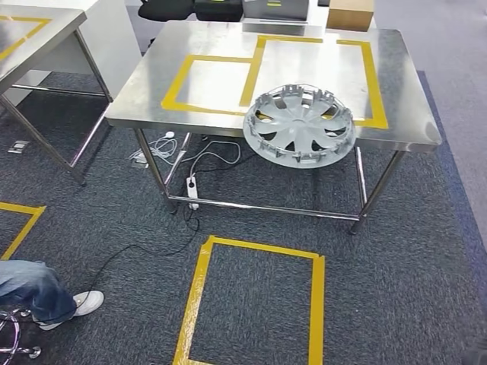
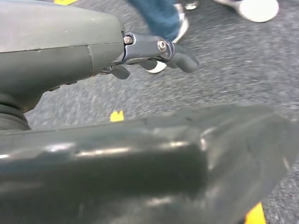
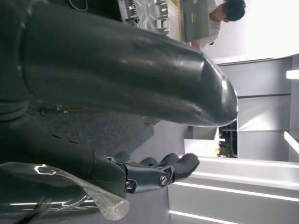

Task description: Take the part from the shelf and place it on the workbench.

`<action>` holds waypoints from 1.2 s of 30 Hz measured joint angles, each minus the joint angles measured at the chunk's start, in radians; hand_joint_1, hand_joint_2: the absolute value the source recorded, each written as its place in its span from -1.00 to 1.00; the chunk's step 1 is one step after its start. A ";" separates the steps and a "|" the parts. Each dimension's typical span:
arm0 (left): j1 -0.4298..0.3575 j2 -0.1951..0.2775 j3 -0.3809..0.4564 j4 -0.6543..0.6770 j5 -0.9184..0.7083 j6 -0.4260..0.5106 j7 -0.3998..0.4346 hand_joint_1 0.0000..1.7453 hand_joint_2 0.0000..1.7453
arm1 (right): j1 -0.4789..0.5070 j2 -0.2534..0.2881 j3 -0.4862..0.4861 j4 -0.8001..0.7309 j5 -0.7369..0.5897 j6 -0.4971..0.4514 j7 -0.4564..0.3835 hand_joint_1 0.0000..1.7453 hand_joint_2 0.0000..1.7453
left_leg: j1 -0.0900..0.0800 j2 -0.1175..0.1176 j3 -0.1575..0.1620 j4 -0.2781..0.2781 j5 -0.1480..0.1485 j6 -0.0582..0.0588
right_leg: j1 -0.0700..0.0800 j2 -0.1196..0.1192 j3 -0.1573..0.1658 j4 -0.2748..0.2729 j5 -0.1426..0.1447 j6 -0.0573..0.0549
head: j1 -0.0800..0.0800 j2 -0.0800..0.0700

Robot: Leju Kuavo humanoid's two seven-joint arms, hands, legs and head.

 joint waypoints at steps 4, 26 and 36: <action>0.001 0.001 0.010 0.000 0.003 -0.001 -0.031 -1.00 -1.00 | 0.003 0.000 -0.001 0.002 -0.002 0.000 0.000 -1.00 -1.00 | 0.006 -0.001 -0.015 0.197 -0.089 -0.012 | 0.000 -0.003 -0.048 0.002 0.036 -0.002 | -0.004 0.000; 0.003 -0.005 0.017 0.000 -0.016 0.003 -0.021 -1.00 -1.00 | 0.009 -0.001 0.004 0.013 -0.028 0.020 0.027 -1.00 -1.00 | -0.008 0.074 0.142 -0.103 0.004 0.027 | 0.007 -0.048 -0.052 0.029 0.024 0.032 | 0.005 0.000; 0.004 0.000 0.035 0.000 -0.026 0.005 -0.017 -1.00 -1.00 | 0.013 -0.002 0.008 0.019 -0.040 0.023 0.051 -1.00 -1.00 | 0.003 -0.002 0.046 0.146 -0.103 0.005 | 0.003 0.046 -0.067 0.033 0.046 -0.001 | -0.003 0.000</action>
